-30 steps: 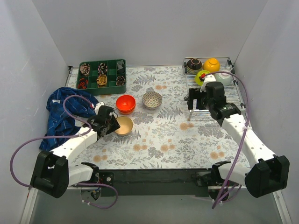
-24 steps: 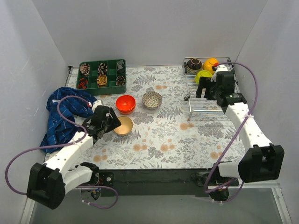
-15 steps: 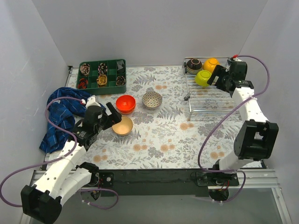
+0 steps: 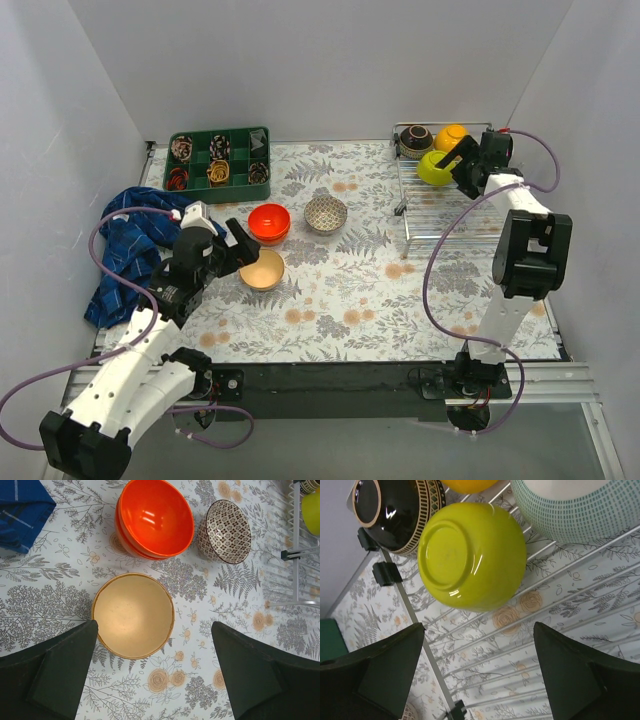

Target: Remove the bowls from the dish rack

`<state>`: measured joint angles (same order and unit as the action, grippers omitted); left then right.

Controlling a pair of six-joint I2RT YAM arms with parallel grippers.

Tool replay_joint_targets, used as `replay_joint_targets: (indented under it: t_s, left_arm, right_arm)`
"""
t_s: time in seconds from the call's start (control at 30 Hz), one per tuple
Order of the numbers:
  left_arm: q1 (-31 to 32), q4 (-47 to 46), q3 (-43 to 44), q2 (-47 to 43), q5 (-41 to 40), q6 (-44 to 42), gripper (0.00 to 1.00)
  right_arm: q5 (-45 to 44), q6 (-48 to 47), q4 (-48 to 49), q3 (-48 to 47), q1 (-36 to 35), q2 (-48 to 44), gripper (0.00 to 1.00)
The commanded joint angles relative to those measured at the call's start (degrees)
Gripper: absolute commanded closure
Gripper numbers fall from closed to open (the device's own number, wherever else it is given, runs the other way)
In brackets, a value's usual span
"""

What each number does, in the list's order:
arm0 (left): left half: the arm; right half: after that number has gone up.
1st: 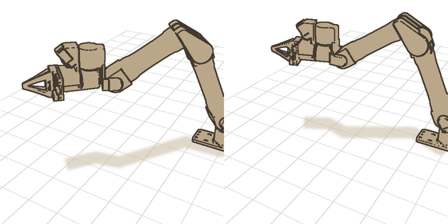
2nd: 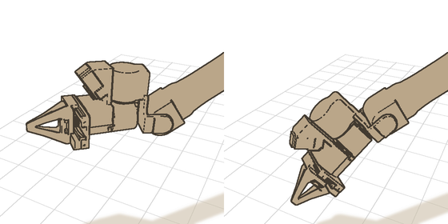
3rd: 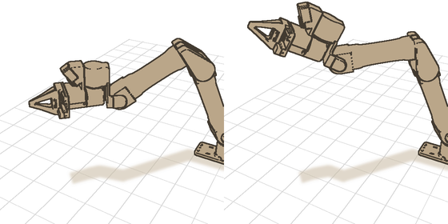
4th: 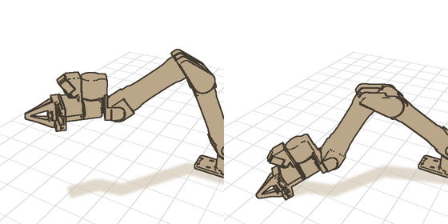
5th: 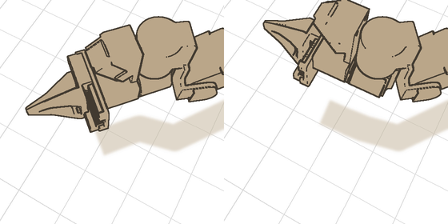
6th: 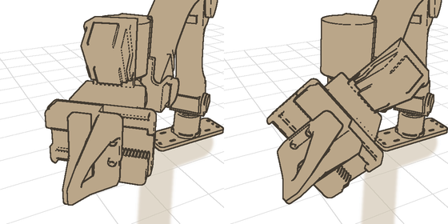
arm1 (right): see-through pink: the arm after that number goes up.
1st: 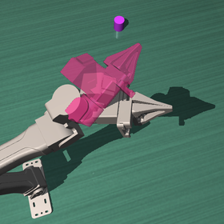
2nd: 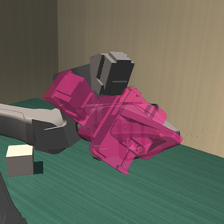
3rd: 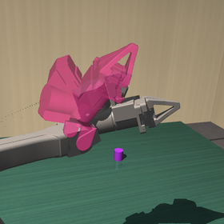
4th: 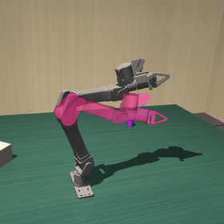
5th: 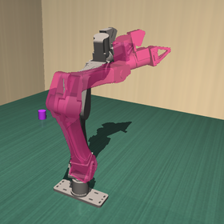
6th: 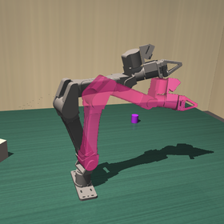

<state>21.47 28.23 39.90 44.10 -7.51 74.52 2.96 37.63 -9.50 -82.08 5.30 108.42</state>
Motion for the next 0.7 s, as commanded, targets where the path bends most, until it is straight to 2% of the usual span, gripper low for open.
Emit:
replay_joint_targets:
  t_s: [0.0,0.2,0.33,0.67]
  left_arm:
    - [-0.2,-0.6,2.9,0.9,1.5,-1.9,0.02]
    - [-0.3,-0.8,4.8,3.0,0.9,-2.5,0.02]
    - [-0.3,-1.1,5.2,3.6,0.4,-2.6,0.02]
    - [-0.3,-1.2,5.3,4.8,0.3,-2.7,0.02]
  right_arm:
    - [-1.9,8.9,8.9,-2.5,0.4,2.4,0.02]
    - [-1.3,13.3,16.9,-2.2,0.4,6.4,0.01]
    - [-0.5,14.1,17.8,-3.7,0.4,9.6,0.01]
    - [-2.7,19.7,20.7,1.5,0.4,10.6,0.02]
